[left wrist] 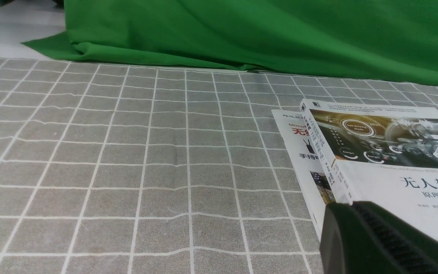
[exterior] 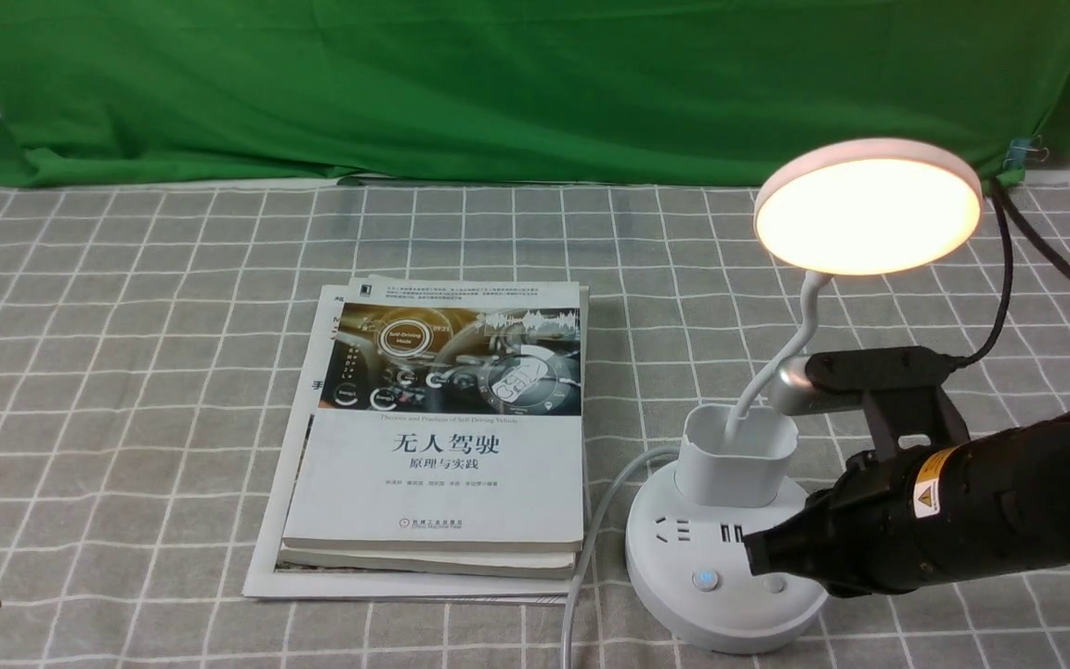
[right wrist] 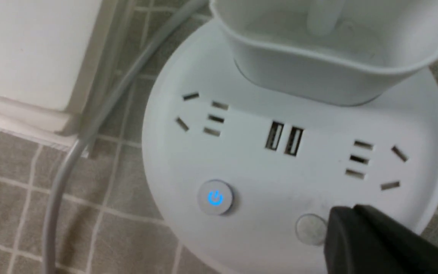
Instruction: Turn off the desk lamp on the grey coffee tablecloth by hand.
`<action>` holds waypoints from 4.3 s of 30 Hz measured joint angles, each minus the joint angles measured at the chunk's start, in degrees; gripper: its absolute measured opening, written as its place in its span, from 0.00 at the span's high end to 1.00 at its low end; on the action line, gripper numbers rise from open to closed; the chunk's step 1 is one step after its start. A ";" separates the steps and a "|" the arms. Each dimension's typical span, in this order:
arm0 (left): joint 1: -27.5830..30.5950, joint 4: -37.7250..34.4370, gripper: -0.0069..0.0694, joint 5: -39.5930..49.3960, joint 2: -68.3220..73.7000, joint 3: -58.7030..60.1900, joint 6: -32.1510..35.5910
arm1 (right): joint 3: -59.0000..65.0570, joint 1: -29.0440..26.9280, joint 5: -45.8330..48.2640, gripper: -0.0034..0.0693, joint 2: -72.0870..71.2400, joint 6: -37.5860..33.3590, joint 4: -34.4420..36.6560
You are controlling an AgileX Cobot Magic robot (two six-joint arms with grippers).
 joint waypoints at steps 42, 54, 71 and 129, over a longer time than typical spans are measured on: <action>0.00 0.00 0.91 0.00 0.00 0.00 0.00 | -4.93 3.21 3.25 0.90 -0.62 9.88 -10.04; 0.00 0.00 0.91 0.00 0.00 0.00 0.00 | -4.47 3.21 3.30 0.88 6.31 10.47 -10.04; 0.00 0.00 0.91 0.00 0.00 0.00 0.00 | -4.53 3.21 3.38 0.86 -0.85 11.58 -10.05; 0.00 0.00 0.91 0.00 0.00 0.00 0.00 | 21.38 3.21 1.21 0.92 -52.72 -12.63 3.63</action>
